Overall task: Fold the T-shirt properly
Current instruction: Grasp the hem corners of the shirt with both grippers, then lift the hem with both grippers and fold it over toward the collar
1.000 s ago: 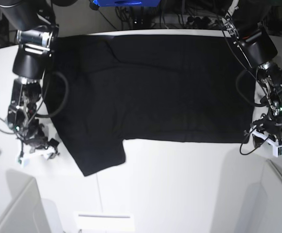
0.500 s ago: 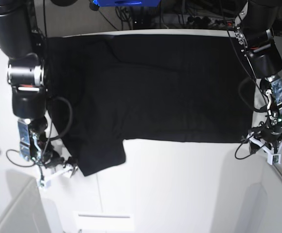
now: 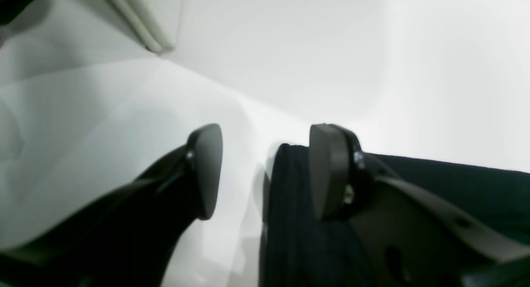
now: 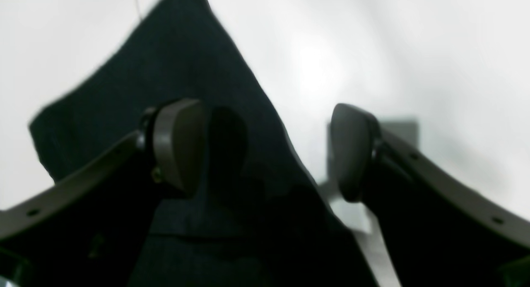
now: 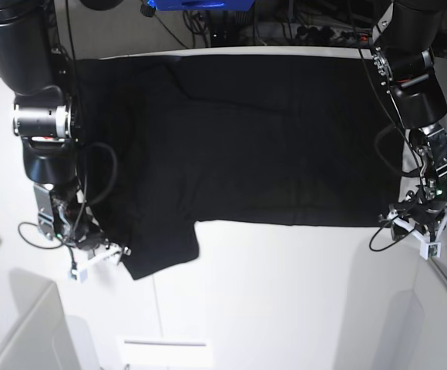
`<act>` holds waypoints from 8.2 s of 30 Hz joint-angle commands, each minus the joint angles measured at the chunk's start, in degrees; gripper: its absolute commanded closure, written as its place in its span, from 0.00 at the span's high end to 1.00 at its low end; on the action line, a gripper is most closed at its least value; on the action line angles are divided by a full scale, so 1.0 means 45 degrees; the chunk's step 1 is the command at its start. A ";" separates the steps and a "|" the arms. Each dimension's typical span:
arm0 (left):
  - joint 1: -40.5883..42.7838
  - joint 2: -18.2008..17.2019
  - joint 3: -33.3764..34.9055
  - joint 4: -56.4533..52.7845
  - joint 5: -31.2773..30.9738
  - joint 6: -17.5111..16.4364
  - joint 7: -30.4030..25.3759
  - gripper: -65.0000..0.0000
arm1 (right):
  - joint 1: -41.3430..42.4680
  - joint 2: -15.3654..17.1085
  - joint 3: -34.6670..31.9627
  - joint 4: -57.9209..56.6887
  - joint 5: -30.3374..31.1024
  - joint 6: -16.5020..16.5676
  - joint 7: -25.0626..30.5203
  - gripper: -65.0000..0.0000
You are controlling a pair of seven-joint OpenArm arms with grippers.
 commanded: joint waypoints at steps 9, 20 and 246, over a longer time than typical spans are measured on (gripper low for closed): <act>-0.0327 -0.0242 -0.0109 0.0342 -0.0129 -0.0050 -0.0305 0.51 | -0.0192 -0.0168 0.0014 0.0231 0.0038 0.0041 -0.0180 0.69; -0.0151 -0.0242 -0.0109 0.0362 -0.0129 -0.0050 -0.0285 0.51 | -0.0837 -0.0422 -0.1588 0.1306 0.0057 -0.0056 -0.0102 0.68; 1.1727 0.0227 -0.3098 1.2338 -0.3333 -0.0187 0.4365 0.31 | -1.4317 -0.1633 0.9860 1.9963 0.5957 -0.0857 -1.1081 0.45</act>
